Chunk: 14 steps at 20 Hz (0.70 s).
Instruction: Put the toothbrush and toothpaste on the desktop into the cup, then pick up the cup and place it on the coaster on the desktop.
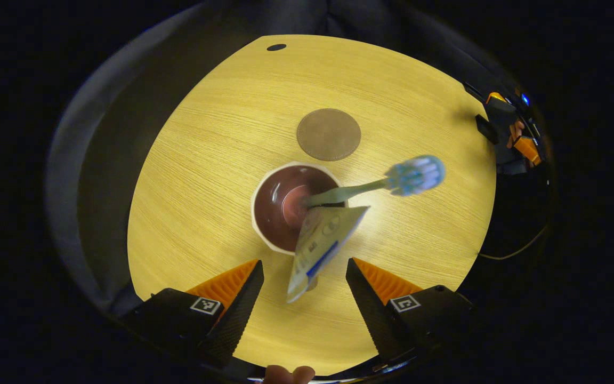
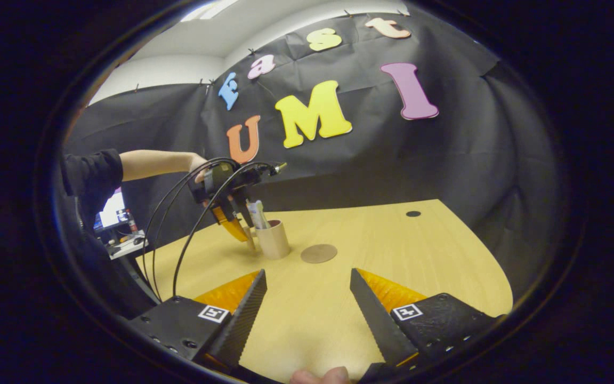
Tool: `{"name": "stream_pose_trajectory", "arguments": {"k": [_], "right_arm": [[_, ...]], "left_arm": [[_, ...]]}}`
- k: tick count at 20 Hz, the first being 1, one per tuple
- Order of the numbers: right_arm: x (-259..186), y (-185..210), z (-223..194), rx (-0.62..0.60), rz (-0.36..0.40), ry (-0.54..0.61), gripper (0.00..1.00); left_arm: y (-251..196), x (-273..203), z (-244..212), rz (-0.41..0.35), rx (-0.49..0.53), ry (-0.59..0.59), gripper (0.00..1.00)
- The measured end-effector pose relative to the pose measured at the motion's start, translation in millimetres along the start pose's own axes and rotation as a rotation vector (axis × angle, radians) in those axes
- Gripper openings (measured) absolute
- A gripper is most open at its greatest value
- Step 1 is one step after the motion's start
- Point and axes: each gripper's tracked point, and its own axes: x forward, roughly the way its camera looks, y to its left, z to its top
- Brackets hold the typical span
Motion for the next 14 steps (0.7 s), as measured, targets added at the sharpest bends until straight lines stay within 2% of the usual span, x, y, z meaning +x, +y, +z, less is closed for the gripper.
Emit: {"name": "stream_pose_trajectory", "arguments": {"k": [4,6,7,8,9,10,12,14], "right_arm": [[-5,-13,-10,0.036,-0.031,0.012,0.95],[-5,-14,-14,0.062,-0.035,0.02,0.95],[-5,-16,-15,0.072,-0.047,0.022,0.95],[-5,-26,-15,0.075,-0.093,0.019,1.0],[-5,-35,-14,0.077,-0.134,0.007,0.95],[-4,-43,-13,0.091,-0.18,-0.003,0.95],[-5,-51,-16,0.135,-0.219,-0.01,0.95],[-7,-53,-17,0.177,-0.224,-0.013,0.95]], "left_arm": [[-7,20,3,-0.022,-0.039,0.063,1.0],[-10,22,11,-0.025,-0.027,0.064,0.95],[-12,27,15,-0.026,-0.03,0.064,0.87],[-16,35,19,-0.018,-0.05,0.061,0.79],[-22,30,23,-0.011,-0.077,0.066,0.58],[-34,30,26,-0.033,-0.113,0.062,0.38],[-45,31,35,-0.037,-0.166,0.038,0.34],[-52,30,42,-0.033,-0.201,0.03,0.31]]}}
